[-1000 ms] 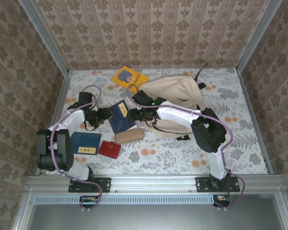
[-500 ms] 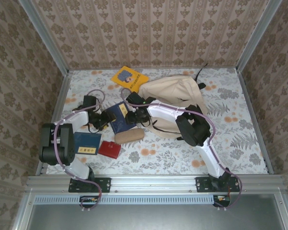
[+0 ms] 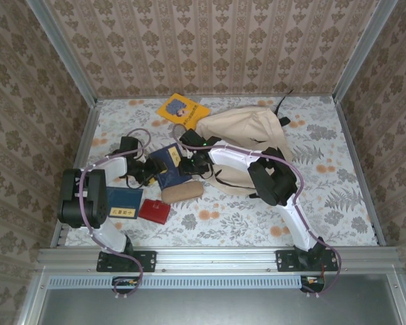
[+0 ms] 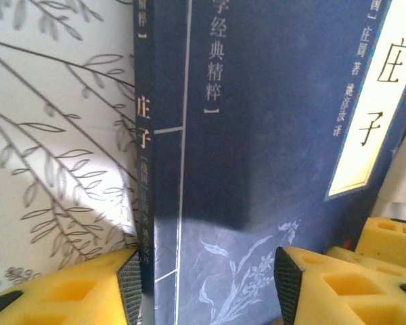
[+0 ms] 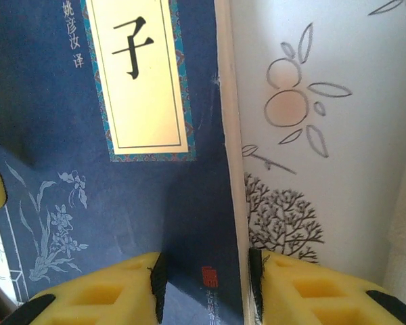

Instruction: Pack the student bag

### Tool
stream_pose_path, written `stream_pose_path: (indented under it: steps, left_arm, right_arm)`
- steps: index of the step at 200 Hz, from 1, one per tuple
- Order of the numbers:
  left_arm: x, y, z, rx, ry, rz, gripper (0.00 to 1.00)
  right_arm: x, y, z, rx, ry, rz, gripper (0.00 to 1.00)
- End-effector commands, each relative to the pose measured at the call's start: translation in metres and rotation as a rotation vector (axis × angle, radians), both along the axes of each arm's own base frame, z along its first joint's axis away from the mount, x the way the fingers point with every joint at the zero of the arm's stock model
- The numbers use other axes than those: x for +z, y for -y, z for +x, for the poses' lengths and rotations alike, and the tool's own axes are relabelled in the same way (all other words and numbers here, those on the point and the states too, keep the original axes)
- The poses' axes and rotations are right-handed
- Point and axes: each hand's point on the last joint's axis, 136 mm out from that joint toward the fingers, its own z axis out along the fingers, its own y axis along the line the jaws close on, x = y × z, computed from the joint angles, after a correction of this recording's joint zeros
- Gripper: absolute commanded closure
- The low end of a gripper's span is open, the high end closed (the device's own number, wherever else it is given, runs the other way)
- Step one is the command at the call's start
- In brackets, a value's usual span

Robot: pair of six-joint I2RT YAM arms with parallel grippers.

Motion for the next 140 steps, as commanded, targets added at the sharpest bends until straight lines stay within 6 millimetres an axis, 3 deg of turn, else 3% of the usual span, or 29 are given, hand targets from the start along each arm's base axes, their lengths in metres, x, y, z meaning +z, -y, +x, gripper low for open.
stream_pose_path:
  steps: [1, 39, 76, 111, 123, 140]
  left_arm:
    - [0.028, 0.032, 0.007, -0.107, 0.091, -0.183, 0.45]
    - [0.059, 0.042, 0.015, -0.136, 0.189, -0.269, 0.47]
    - [0.055, 0.034, 0.014, -0.119, 0.178, -0.238, 0.55]
    - [0.046, 0.026, 0.010, -0.123, 0.138, -0.169, 0.78]
    - [0.047, 0.021, 0.008, -0.121, 0.132, -0.135, 0.87]
    - [0.059, 0.014, 0.013, -0.105, 0.168, -0.119, 0.93]
  right_arm:
    - [-0.009, -0.010, -0.005, 0.001, -0.060, 0.071, 0.60]
    - [-0.010, -0.009, 0.000, -0.027, -0.076, 0.097, 0.61]
    - [-0.008, -0.008, 0.003, -0.039, -0.075, 0.102, 0.61]
    - [-0.001, -0.004, 0.006, -0.045, -0.058, 0.094, 0.61]
    - [0.008, -0.001, 0.009, -0.052, -0.039, 0.091, 0.60]
    - [0.029, 0.005, 0.013, -0.065, -0.004, 0.112, 0.54]
